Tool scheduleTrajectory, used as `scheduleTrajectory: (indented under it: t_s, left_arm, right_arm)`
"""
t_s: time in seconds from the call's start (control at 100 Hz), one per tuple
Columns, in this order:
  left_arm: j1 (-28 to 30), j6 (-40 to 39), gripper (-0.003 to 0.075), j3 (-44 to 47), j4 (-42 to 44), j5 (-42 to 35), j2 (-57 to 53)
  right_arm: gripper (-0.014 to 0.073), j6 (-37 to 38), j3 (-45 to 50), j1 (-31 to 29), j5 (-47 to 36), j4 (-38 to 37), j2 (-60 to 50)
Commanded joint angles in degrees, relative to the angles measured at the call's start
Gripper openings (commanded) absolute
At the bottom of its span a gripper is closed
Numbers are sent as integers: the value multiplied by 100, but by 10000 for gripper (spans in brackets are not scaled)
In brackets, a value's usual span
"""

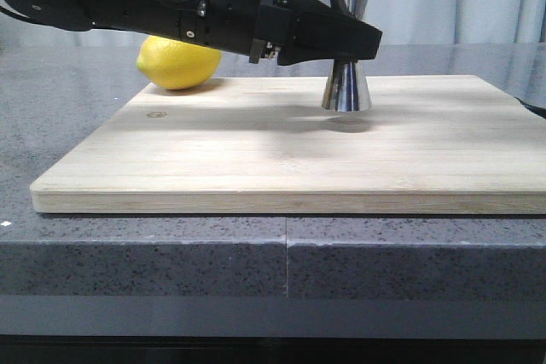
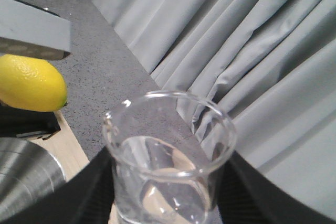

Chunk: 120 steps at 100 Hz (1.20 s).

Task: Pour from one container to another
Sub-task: 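Lift the beaker and carry it above the jigger with the right gripper, then tilt the beaker with the right gripper, pouring liquid into the jigger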

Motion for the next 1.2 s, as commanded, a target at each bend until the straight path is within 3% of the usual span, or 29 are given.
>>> scheduleTrajectory:
  t_s: [0.0,1.19]
  left_arm:
    - [-40,-39,-21,-177,-384,377,-397]
    - [-40,-144,-21,-177,-192,527,-397]
  right_arm:
    - [293,-17,-198,9,-345,57,-198]
    - [293,-17,-198,9,-345,-838,-198]
